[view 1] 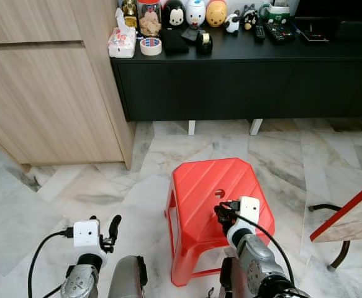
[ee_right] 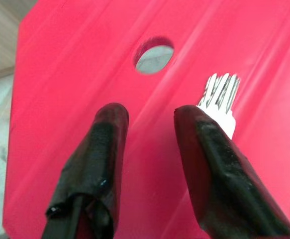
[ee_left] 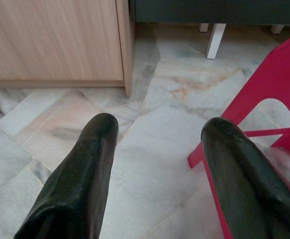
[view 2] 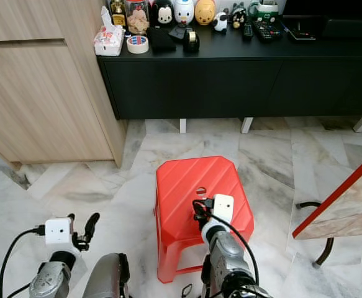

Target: Hang keys on a hook

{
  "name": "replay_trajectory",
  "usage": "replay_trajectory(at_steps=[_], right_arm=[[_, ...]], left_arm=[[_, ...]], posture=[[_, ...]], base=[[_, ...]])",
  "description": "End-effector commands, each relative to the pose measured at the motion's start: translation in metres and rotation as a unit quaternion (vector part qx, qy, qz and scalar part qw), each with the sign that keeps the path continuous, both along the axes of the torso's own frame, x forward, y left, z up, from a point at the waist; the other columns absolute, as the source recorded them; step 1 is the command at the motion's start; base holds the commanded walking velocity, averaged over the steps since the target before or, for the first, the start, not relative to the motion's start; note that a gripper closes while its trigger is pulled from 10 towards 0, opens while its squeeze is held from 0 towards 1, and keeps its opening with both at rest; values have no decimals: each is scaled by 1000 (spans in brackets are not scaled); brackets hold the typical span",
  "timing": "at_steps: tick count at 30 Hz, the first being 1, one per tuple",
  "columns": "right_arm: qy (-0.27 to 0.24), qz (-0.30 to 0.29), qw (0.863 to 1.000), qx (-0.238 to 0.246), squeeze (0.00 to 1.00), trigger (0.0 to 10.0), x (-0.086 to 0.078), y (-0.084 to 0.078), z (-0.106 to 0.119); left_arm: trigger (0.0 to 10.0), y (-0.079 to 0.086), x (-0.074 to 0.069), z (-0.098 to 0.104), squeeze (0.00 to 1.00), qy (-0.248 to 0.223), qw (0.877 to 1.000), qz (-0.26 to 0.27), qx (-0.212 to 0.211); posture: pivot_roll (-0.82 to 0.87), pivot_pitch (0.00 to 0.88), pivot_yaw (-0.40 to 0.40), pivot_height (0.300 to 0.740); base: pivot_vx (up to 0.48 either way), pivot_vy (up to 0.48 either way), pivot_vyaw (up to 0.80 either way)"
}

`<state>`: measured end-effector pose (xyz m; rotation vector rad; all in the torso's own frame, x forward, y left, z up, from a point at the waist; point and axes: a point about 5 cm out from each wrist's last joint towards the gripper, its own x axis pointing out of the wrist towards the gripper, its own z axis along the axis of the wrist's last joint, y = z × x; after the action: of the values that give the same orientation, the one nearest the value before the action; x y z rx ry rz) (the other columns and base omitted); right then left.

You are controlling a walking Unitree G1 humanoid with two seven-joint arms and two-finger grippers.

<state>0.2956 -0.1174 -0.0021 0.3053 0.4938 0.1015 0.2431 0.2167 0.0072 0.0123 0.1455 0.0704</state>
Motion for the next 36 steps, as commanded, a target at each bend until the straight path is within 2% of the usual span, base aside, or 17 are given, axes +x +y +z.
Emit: replay_trajectory(at_steps=[1, 7, 15, 16, 24, 36], right_arm=[[-10, -18, 1000, 9, 1000, 10000, 6, -1, 6], [-38, -11, 999, 27, 1000, 10000, 12, 1, 14], [-6, -21, 1000, 6, 1000, 10000, 3, -3, 3], [9, -31, 999, -2, 0, 10000, -2, -6, -3], [23, -52, 998, 0, 0, 10000, -5, -12, -7], [52, -31, 998, -26, 0, 10000, -4, -13, -9]], left_arm=[[10000, 3, -6, -6, 0, 15, 1000, 5, 3], [10000, 4, -8, -7, 0, 16, 1000, 7, 5], [10000, 4, -9, -7, 0, 16, 1000, 8, 7], [10000, 4, -9, -8, 0, 17, 1000, 7, 6], [10000, 2, -10, -8, 0, 18, 1000, 4, 7], [10000, 3, -11, -9, 0, 19, 1000, 2, 9]], posture=[[103, 108, -41, 591], [101, 122, -41, 591], [100, 122, -40, 591], [101, 118, -40, 591], [103, 107, -39, 591], [113, 94, -42, 591]], base=[[0, 0, 0], [0, 0, 0], [0, 0, 0], [0, 0, 0], [0, 0, 0], [0, 0, 0]])
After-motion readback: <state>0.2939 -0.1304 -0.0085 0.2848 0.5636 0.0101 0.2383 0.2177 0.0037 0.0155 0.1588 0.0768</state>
